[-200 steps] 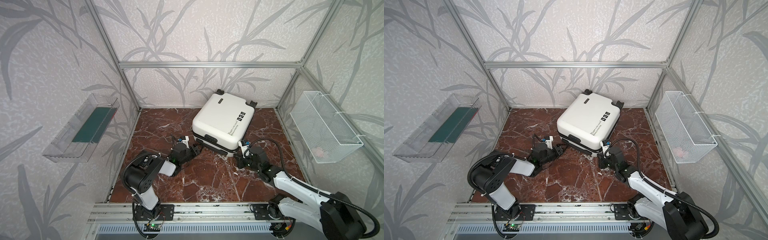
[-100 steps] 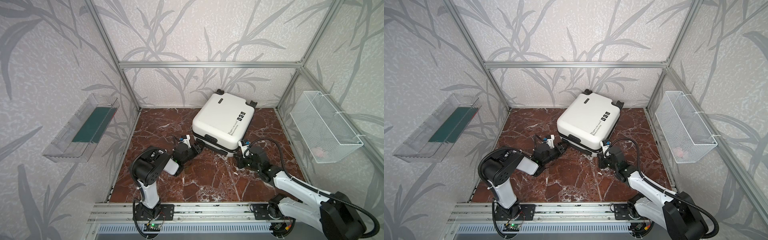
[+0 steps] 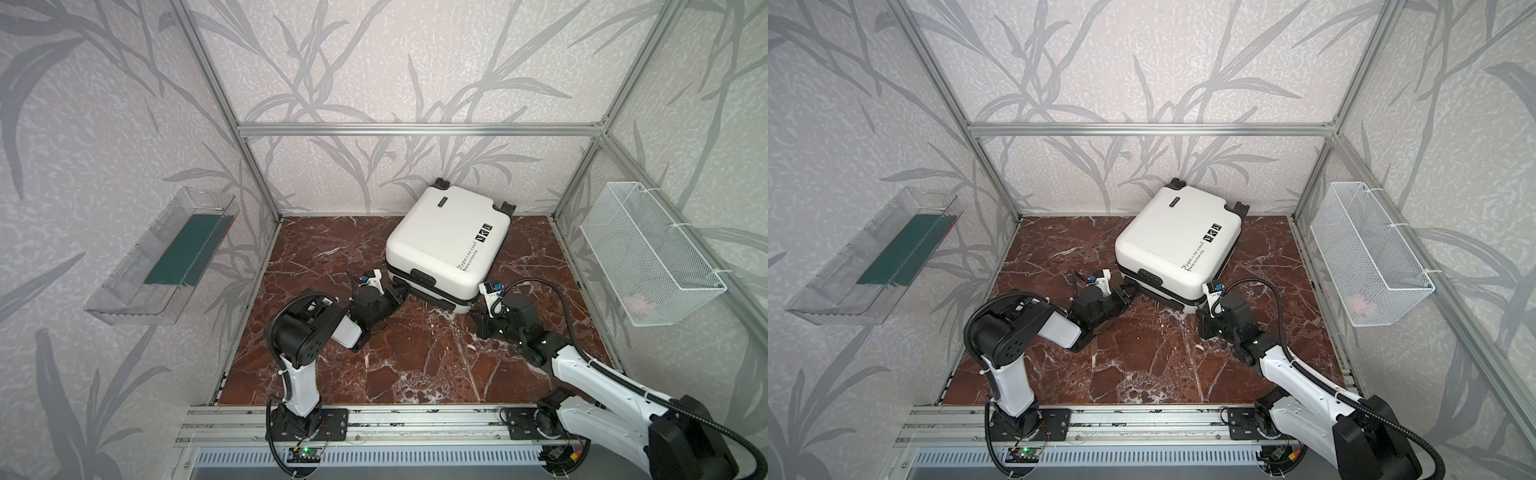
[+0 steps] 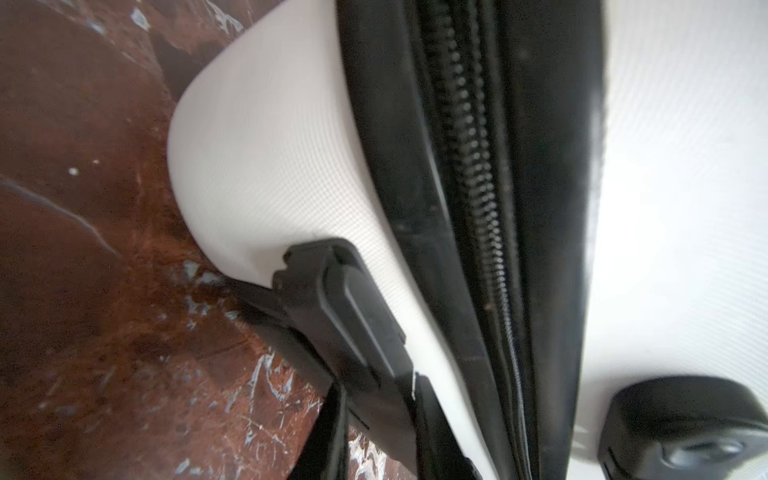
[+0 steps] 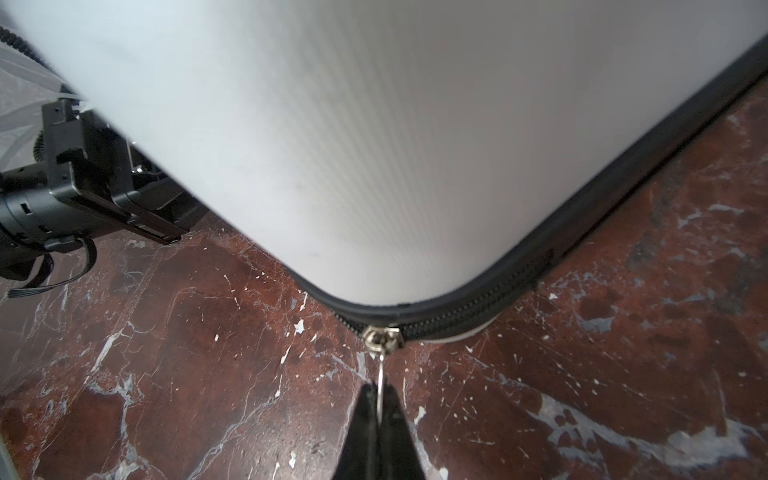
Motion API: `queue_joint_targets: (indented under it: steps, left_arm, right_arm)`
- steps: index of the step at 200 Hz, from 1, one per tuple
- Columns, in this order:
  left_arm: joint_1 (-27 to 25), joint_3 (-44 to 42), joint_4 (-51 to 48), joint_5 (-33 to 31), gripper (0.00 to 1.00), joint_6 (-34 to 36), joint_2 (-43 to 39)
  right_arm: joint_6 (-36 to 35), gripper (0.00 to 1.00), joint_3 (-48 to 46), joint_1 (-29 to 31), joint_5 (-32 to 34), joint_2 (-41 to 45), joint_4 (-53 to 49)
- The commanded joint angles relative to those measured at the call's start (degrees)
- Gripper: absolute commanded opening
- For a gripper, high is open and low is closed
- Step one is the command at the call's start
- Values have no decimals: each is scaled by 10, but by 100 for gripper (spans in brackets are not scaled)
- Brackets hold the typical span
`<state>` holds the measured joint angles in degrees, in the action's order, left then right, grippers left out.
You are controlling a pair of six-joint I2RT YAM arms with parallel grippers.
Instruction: Pack the luggage
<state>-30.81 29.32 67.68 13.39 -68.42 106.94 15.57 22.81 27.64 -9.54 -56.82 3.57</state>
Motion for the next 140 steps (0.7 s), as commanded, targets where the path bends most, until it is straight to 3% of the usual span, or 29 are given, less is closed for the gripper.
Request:
queue_joint_targets:
  steps: [1,20,72,106,140]
  left_arm:
    - [-6,18,34,-27,8,32,11]
    - [-6,18,34,-31,0,34,11]
    - [-11,11,44,-51,0,44,9]
    - [-20,11,45,-59,0,54,8]
    - [-26,8,53,-65,0,58,10]
  right_arm:
    - [-6,0,27,-1,-24,31,-55]
    - [-13,0,26,-1,-45,45,-79]
    - [-30,0,43,21,-101,44,-95]
    - [-31,0,75,84,-50,14,-96]
    - [22,0,80,108,-4,-13,-44]
